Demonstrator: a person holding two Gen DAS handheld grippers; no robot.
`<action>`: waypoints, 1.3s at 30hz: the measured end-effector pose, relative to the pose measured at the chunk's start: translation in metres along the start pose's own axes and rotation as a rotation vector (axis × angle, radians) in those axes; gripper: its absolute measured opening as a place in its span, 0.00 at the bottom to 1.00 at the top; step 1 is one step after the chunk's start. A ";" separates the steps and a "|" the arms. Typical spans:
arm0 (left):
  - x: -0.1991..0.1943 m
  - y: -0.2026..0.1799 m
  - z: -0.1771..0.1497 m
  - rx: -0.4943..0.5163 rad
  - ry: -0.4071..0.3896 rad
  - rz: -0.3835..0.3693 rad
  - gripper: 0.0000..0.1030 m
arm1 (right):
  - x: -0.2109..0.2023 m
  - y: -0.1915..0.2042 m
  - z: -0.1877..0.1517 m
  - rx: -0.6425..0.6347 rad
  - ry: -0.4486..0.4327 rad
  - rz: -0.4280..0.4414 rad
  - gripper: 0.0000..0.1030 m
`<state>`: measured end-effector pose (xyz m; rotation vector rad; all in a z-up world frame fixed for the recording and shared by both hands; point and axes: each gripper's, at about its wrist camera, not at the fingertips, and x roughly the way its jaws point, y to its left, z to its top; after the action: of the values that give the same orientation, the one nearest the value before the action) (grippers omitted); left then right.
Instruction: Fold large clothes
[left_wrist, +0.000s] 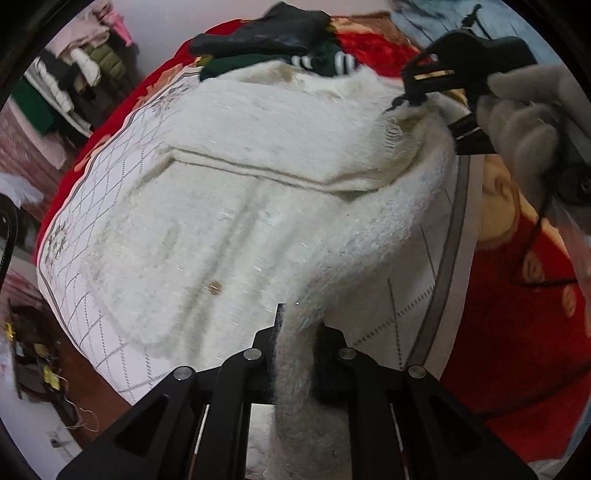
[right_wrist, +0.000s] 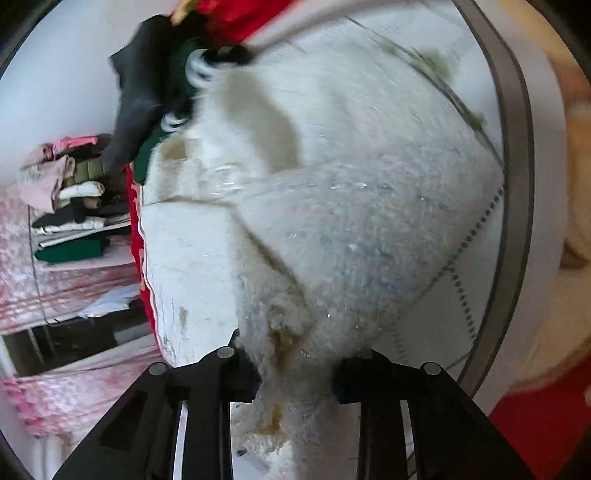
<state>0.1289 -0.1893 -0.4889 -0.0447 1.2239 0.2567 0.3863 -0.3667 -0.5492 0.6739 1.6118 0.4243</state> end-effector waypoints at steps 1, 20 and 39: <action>-0.006 0.014 0.006 -0.014 -0.005 -0.018 0.07 | -0.005 0.016 -0.003 -0.012 -0.012 -0.021 0.28; 0.095 0.322 0.076 -0.388 0.123 -0.154 0.16 | 0.207 0.338 -0.002 -0.252 0.012 -0.491 0.31; 0.123 0.408 0.040 -0.629 0.199 -0.190 0.43 | 0.078 0.208 -0.007 -0.105 -0.174 -0.263 0.84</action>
<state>0.1155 0.2348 -0.5478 -0.7420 1.2845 0.4700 0.4135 -0.1581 -0.4779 0.4008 1.4775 0.2484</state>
